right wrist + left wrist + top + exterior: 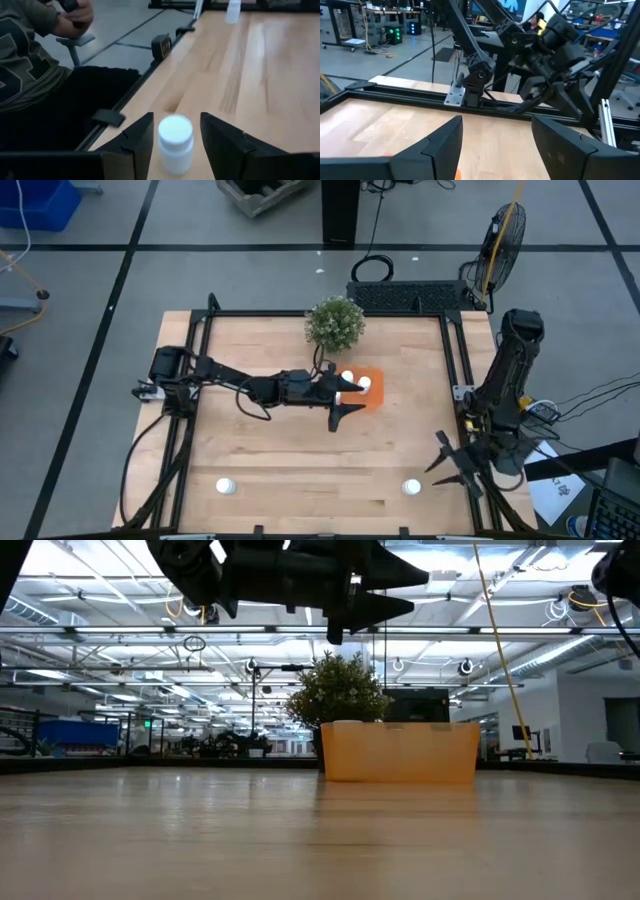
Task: Pick and place pill bottles into a basket
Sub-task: Put the white pill bottle into the orange bin
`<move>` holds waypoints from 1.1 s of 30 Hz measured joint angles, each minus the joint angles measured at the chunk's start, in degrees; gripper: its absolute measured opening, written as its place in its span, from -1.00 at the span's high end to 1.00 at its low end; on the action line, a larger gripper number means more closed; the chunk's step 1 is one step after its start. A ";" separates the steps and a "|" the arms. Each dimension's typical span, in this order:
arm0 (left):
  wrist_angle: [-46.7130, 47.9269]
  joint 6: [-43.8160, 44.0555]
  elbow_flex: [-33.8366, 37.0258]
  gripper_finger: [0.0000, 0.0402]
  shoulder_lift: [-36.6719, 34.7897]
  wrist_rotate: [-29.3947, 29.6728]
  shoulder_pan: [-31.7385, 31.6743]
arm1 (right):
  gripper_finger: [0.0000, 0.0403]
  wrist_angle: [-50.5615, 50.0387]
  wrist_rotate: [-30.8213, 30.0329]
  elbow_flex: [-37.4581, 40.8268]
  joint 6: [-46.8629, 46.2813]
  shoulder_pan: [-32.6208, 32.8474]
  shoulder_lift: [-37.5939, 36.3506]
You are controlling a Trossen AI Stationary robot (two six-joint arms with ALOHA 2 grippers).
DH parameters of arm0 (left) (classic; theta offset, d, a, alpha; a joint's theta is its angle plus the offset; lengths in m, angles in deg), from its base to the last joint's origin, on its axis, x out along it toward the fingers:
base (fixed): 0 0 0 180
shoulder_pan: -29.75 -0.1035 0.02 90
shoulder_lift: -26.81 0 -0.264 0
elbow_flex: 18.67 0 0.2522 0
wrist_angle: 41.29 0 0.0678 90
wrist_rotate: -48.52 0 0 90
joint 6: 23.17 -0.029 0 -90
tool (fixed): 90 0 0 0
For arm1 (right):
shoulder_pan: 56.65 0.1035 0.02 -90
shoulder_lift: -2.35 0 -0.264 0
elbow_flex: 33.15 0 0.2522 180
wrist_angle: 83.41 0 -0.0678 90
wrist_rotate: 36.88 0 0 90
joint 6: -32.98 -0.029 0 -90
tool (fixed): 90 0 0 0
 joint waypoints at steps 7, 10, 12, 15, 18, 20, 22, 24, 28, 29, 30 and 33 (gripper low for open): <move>-0.07 1.02 0.00 -0.22 0.00 -1.51 0.39 | 0.41 -0.81 -0.78 0.00 -19.71 4.20 9.28; -0.08 1.06 0.00 -0.22 0.00 -1.50 0.49 | 0.42 -1.32 -0.47 0.00 -29.47 4.49 14.37; -0.17 1.06 0.00 -0.21 0.00 -1.38 0.55 | 0.42 -1.26 0.88 0.00 -34.84 4.43 17.63; -0.17 1.06 0.00 -0.19 0.00 -1.38 0.55 | 0.42 -0.09 0.43 0.00 -38.97 4.45 22.35; -0.33 1.07 0.00 -0.18 0.00 -1.34 0.55 | 0.37 3.65 -1.09 0.00 -39.46 3.99 26.30; -0.33 1.09 0.00 -0.18 0.00 -1.34 0.55 | 0.31 6.92 -0.88 0.00 -39.09 3.42 28.51; -0.33 1.09 0.00 -0.19 0.00 -1.34 0.55 | 0.19 10.81 -0.98 0.02 -37.29 2.81 30.56; -0.33 1.09 0.00 -0.19 0.00 -1.26 0.55 | 0.04 15.56 -1.77 0.10 -33.91 2.39 32.37; -0.44 1.06 0.00 -0.18 0.00 -0.86 0.55 | -0.30 19.08 -2.12 -0.20 -28.79 -0.31 34.95; -0.61 1.09 0.00 -0.18 0.00 -0.86 0.55 | -0.37 18.55 -1.15 -0.14 -28.10 -1.12 35.20; -0.59 1.09 0.00 -0.18 0.00 -0.86 0.55 | -0.44 18.42 0.21 -0.02 -27.85 -2.19 35.66; -0.76 1.09 0.00 -0.19 0.00 -0.86 0.55 | -0.54 16.94 3.28 -0.09 -28.11 -4.61 36.63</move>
